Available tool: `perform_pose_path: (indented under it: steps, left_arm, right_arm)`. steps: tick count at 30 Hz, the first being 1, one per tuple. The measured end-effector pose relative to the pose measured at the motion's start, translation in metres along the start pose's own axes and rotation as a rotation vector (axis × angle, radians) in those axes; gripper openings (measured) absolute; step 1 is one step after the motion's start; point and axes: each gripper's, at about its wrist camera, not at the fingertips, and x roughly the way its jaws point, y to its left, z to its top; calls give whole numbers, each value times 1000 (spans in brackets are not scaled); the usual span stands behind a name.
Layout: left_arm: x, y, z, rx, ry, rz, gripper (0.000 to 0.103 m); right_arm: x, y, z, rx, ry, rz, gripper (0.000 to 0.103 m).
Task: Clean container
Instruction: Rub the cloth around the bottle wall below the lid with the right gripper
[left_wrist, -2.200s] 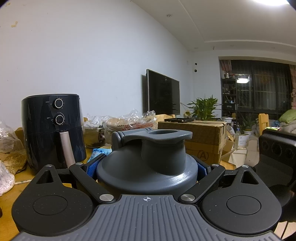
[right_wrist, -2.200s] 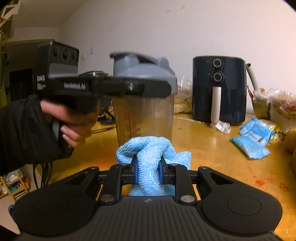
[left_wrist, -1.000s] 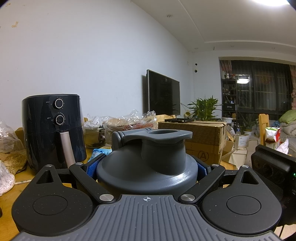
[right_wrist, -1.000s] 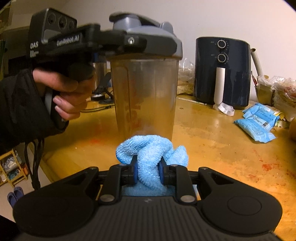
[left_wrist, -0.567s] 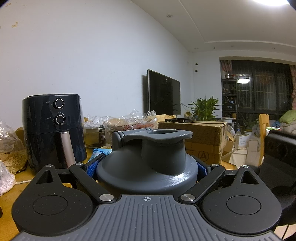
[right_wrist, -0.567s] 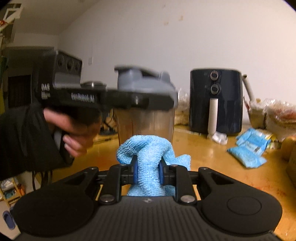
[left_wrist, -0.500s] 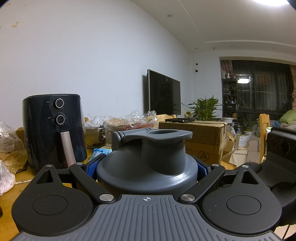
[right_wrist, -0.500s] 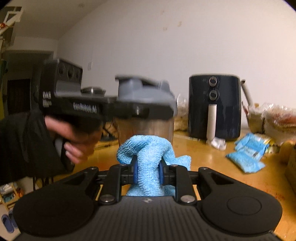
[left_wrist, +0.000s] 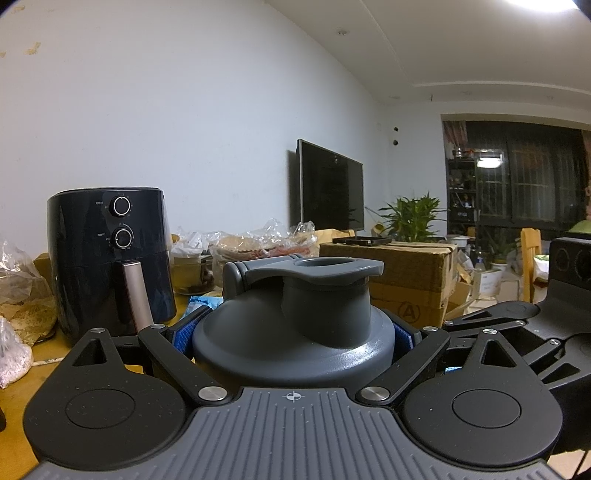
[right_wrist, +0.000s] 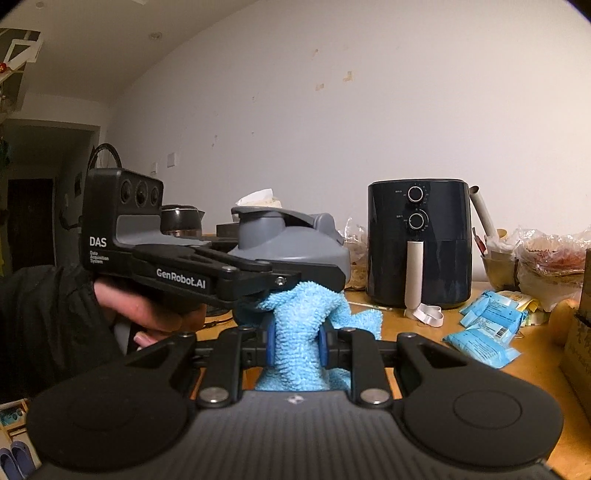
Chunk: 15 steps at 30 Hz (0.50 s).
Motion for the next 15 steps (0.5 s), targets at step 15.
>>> perform_pose_path:
  steps: [15]
  left_arm:
    - [-2,-4,-2,2,-12,24,95]
  right_arm:
    - [-1,2,-4,3,-1,-6,19]
